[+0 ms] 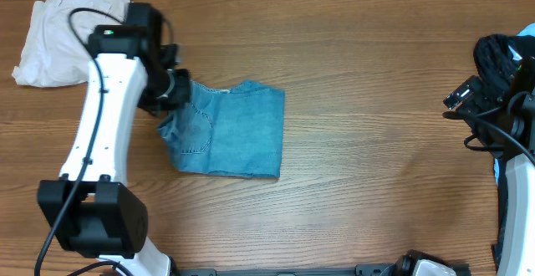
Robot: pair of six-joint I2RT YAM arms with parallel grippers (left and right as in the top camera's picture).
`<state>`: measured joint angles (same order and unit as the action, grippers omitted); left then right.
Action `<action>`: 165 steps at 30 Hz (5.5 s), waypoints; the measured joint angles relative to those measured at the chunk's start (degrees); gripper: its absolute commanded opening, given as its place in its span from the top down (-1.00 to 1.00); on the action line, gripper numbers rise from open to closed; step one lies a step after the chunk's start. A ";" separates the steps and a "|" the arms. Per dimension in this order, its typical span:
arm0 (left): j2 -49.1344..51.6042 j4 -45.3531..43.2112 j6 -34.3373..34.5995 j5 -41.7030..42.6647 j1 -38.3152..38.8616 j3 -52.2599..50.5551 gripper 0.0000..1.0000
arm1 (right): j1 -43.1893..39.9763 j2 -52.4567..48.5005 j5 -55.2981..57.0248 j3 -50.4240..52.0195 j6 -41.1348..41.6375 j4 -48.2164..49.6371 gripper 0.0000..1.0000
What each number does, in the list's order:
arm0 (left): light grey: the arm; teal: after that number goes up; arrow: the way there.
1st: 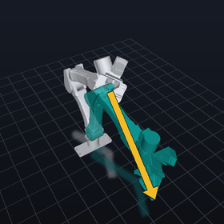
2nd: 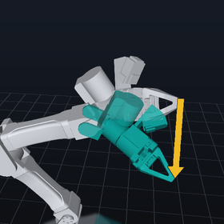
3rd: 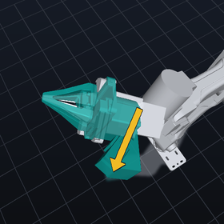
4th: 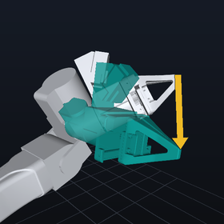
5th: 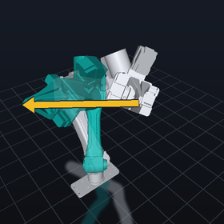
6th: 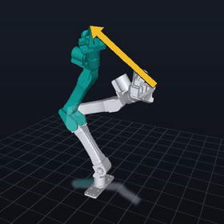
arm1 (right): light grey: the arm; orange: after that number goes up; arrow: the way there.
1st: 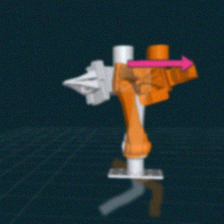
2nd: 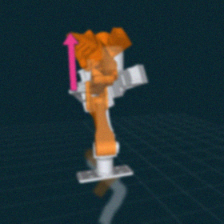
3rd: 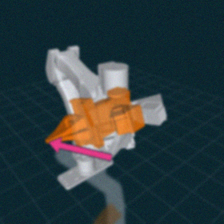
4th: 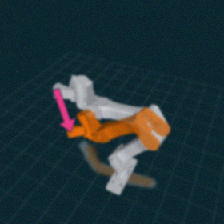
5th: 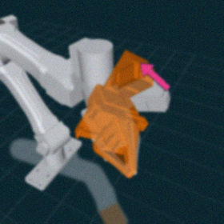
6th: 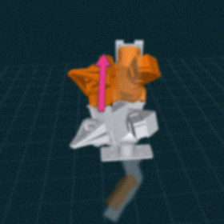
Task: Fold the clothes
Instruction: 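Lift the waistband end and fold it rightward over the jeans, then press the folded bundle flat with the left gripper, then move the left gripper to the left edge of the jeans bundle and grasp it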
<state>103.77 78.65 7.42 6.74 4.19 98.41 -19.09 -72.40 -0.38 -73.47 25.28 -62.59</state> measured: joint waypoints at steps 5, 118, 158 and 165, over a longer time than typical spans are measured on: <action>0.00 0.68 1.73 0.02 4.87 2.16 0.92 | 0.00 0.00 -0.02 0.00 0.00 0.04 -1.00; 21.49 -10.05 -8.92 26.91 19.89 5.51 0.86 | -0.02 0.00 -0.02 0.00 0.02 0.00 -1.00; 34.62 4.70 -28.85 36.28 -4.52 8.00 -0.97 | 0.00 0.00 -0.02 0.00 0.02 0.00 -1.00; 35.80 5.62 -29.05 39.91 -2.58 8.02 -0.95 | 0.00 0.00 0.02 0.00 0.00 0.00 -1.00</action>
<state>139.57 84.27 -21.63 46.65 1.61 106.43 -19.09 -72.40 -0.36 -73.47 25.28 -62.59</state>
